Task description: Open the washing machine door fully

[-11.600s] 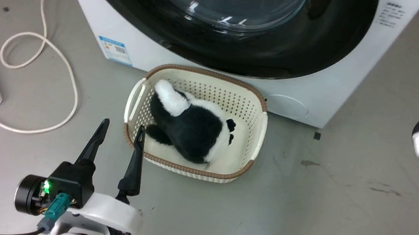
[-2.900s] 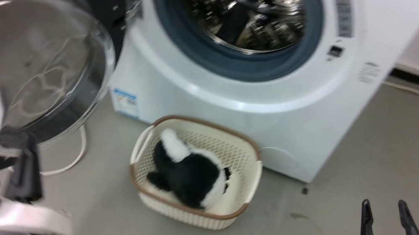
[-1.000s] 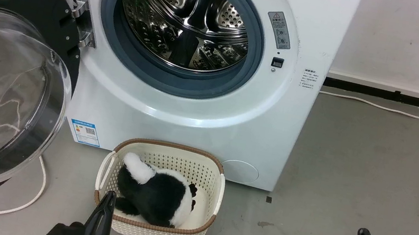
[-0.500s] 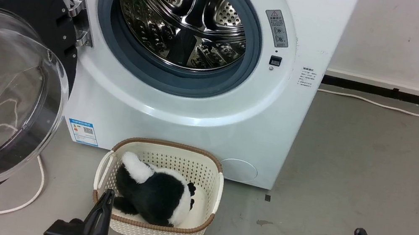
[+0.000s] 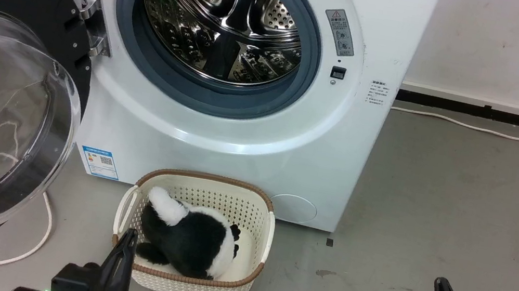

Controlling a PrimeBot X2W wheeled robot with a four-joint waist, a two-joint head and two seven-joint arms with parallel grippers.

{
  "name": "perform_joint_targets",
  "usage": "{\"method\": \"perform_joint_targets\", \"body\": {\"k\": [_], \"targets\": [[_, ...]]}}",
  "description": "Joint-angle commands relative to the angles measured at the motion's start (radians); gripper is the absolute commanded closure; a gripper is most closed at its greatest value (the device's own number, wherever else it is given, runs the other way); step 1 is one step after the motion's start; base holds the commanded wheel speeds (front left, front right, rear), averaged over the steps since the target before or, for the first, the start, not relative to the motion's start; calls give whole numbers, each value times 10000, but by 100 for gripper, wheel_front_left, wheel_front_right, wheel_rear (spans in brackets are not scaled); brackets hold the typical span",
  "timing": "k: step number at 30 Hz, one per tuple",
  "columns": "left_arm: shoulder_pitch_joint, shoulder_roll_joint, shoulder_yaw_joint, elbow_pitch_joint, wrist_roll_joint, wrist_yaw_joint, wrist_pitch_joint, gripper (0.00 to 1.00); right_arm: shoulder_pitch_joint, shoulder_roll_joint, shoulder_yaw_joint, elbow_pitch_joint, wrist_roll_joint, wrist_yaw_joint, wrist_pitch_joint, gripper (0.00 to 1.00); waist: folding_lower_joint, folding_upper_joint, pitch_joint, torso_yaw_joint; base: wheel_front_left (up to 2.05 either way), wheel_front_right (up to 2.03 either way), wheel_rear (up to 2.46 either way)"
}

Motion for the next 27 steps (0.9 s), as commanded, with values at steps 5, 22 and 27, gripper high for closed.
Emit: {"method": "perform_joint_targets", "body": {"k": [5,22,27], "targets": [[-232,4,68,-93,123,-48,132,100,-320,18,55,24,-141,-3,136,100,0,0,18,-26,0,0,0],[-375,-10,242,-206,269,-103,478,100,-535,25,133,36,-274,-5,484,100,0,0,70,-103,0,0,0],[-443,-16,324,-260,337,-130,641,100,-636,29,170,41,-337,-5,648,100,0,0,95,-140,0,0,0]]}}
